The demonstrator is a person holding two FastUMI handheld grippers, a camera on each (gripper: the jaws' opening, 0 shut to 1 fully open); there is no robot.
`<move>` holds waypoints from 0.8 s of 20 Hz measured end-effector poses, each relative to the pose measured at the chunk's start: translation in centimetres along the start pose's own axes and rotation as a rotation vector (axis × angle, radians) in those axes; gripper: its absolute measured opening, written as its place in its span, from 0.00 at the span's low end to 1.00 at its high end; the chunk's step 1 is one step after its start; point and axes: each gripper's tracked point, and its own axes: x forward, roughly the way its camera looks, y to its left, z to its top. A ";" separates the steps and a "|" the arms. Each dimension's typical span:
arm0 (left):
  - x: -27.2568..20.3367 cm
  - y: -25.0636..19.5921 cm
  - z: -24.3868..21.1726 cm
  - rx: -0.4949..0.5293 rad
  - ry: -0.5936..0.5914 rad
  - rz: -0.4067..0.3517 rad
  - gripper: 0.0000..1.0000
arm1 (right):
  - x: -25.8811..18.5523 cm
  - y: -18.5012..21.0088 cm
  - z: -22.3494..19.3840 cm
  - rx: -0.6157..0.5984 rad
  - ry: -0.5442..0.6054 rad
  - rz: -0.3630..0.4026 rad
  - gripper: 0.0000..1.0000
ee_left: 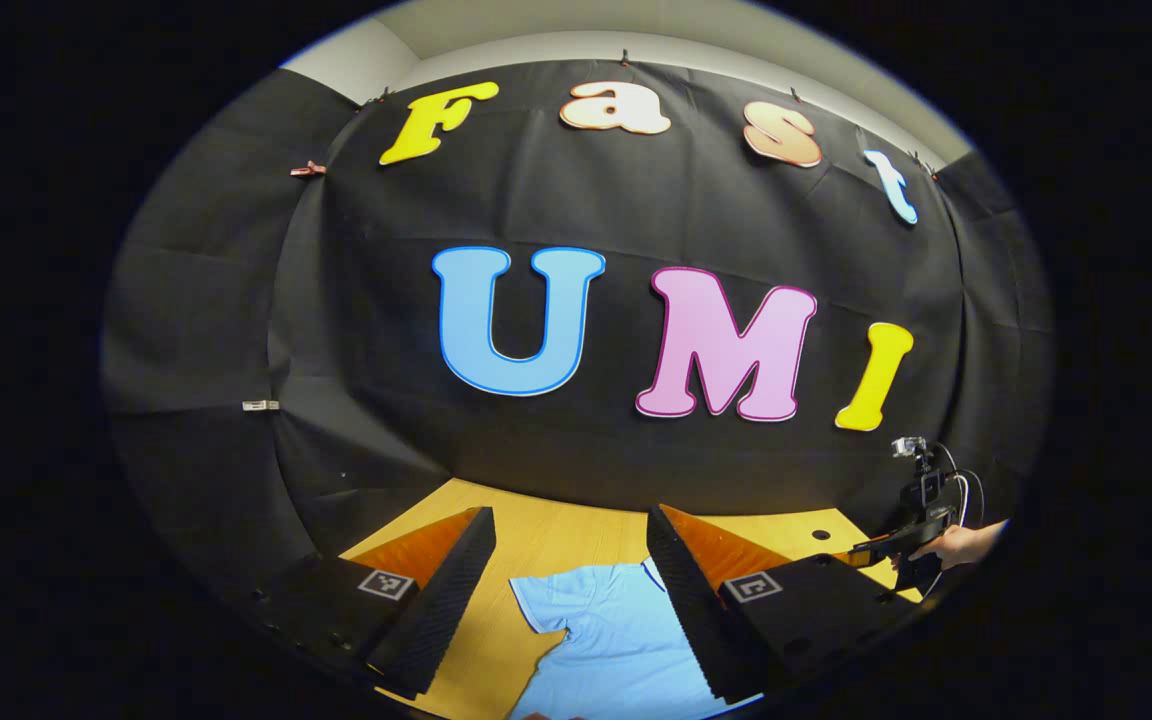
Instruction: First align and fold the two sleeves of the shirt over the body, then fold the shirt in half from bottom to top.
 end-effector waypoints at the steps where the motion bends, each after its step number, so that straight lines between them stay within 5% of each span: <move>1: 0.8 -0.9 -0.5 0.007 0.021 0.004 0.96 | 1.2 -0.7 -0.7 0.006 0.024 0.001 0.95; 7: 4.2 -6.7 -2.1 0.023 0.080 0.008 0.97 | 7.6 -4.5 -4.8 0.064 0.128 0.021 0.99; 10: 5.2 -9.4 -2.2 0.062 0.088 -0.019 0.97 | 9.2 -5.4 -6.1 0.057 0.158 0.017 0.92; 13: 6.1 -10.7 -2.8 0.070 0.100 -0.033 0.96 | 9.4 -5.9 -6.1 0.015 0.139 -0.007 0.95; 16: 6.4 -11.2 -2.8 0.066 0.104 -0.038 0.97 | 9.6 -6.1 -6.4 -0.033 0.143 -0.031 0.75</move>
